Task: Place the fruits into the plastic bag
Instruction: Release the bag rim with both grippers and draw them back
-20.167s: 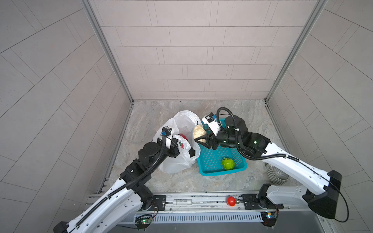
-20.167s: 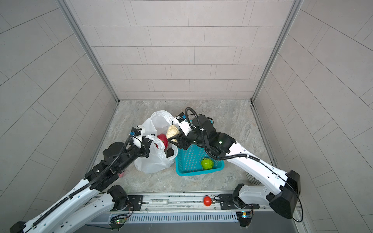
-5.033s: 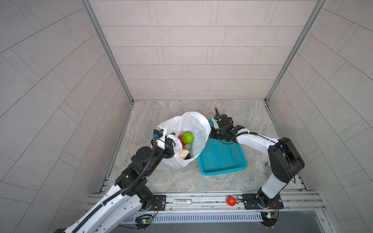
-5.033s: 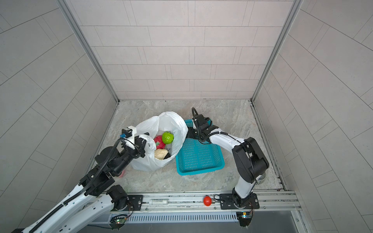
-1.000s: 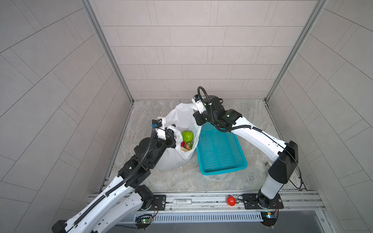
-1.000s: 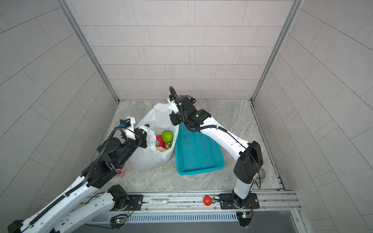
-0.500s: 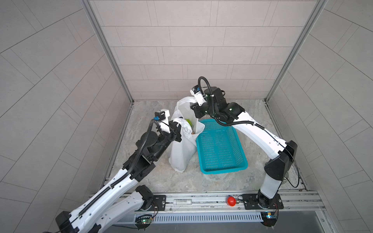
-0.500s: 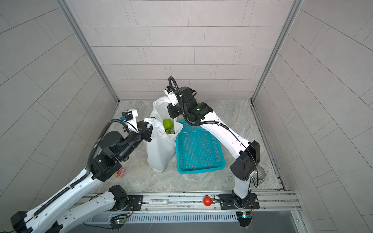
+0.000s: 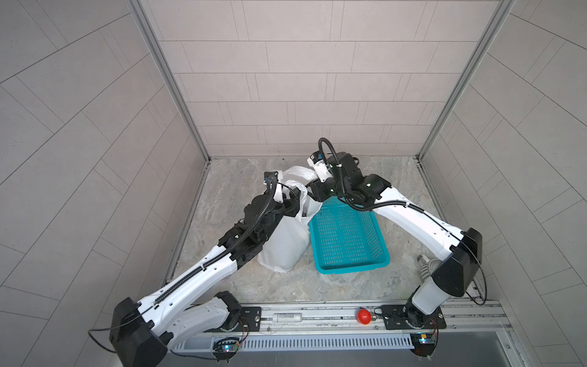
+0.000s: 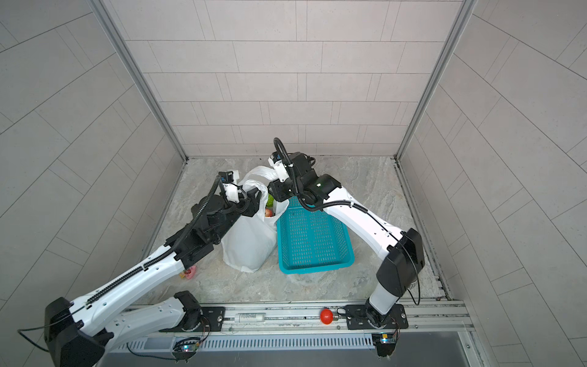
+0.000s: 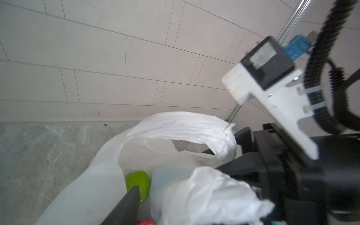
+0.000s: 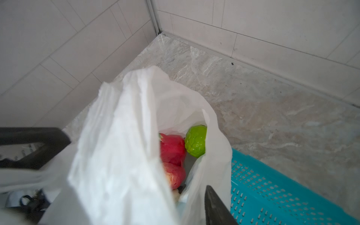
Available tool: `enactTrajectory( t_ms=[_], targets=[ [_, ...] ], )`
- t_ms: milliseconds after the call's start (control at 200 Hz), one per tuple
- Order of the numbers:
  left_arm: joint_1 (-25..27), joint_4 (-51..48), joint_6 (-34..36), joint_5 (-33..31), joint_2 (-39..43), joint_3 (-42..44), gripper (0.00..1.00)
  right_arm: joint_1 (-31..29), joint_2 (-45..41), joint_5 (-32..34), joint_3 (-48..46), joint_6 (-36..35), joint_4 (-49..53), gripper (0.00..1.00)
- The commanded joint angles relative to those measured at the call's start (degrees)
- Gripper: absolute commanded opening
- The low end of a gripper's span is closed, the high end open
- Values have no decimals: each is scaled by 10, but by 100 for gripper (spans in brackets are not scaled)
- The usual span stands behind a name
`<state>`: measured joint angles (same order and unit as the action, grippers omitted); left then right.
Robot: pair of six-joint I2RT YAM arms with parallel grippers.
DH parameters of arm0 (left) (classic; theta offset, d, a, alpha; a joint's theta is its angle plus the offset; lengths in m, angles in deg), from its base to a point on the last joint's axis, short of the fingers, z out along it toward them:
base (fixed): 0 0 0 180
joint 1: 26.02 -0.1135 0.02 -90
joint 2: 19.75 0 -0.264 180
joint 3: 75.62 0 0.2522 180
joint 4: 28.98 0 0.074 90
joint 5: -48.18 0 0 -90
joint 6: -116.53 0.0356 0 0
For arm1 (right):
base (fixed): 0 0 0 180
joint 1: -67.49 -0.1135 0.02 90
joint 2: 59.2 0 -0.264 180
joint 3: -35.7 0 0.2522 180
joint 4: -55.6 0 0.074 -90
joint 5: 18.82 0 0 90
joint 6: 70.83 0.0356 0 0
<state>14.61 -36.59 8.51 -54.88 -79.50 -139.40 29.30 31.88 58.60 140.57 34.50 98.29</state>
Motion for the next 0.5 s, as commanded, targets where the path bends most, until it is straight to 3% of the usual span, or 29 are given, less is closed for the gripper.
enactTrajectory(
  t_ms=[0, 125, 280, 495],
  targets=[
    [-1, -14, 15, -7, -4, -50, 88, 15, -66, 31, -33, 15, -13, 65],
    [-2, -53, 14, 1, 17, -59, 98, 47, -130, 48, -93, 30, -13, 69],
    [-2, -149, -39, -50, 69, -52, 98, 99, -203, 71, -167, 52, -17, 69],
    [-2, -277, -78, 17, 139, -37, 100, 154, -251, 90, -214, 75, -20, 69]
  ],
)
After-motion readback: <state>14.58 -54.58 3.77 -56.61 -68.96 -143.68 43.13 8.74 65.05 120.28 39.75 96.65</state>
